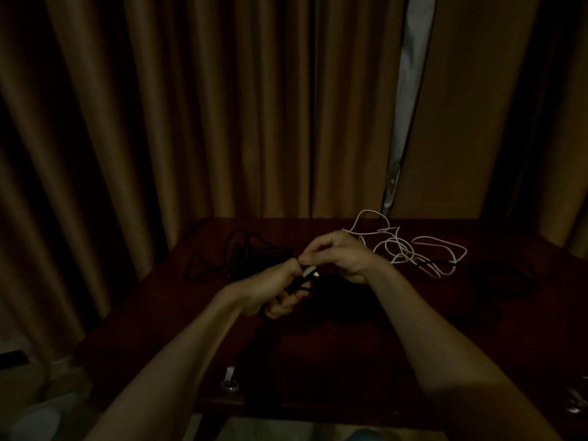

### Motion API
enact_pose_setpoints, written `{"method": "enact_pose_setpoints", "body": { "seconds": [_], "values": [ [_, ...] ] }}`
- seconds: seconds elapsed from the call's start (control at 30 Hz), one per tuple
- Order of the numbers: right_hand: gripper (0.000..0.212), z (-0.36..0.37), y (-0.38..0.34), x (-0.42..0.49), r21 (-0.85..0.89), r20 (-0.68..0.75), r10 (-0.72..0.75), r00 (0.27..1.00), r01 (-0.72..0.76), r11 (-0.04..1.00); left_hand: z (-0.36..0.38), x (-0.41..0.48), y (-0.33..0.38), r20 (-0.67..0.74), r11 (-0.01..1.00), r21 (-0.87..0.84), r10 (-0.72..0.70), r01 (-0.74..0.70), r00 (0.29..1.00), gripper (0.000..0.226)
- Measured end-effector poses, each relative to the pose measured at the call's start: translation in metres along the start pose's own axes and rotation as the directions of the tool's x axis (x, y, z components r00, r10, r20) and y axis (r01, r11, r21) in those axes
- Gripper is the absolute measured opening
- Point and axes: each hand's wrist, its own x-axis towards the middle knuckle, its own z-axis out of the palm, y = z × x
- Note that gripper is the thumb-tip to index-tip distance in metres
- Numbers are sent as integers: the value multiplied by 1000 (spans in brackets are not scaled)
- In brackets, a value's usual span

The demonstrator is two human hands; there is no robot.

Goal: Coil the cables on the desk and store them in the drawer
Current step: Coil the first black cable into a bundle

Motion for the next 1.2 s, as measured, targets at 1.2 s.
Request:
{"method": "enact_pose_setpoints", "body": {
  "seconds": [1.2],
  "values": [
    [25, -1, -16, -13, 261, -123, -33, 992, 65, 963, 13, 44, 37, -576, 883, 242, 464, -403, 673, 35]
  ]
}}
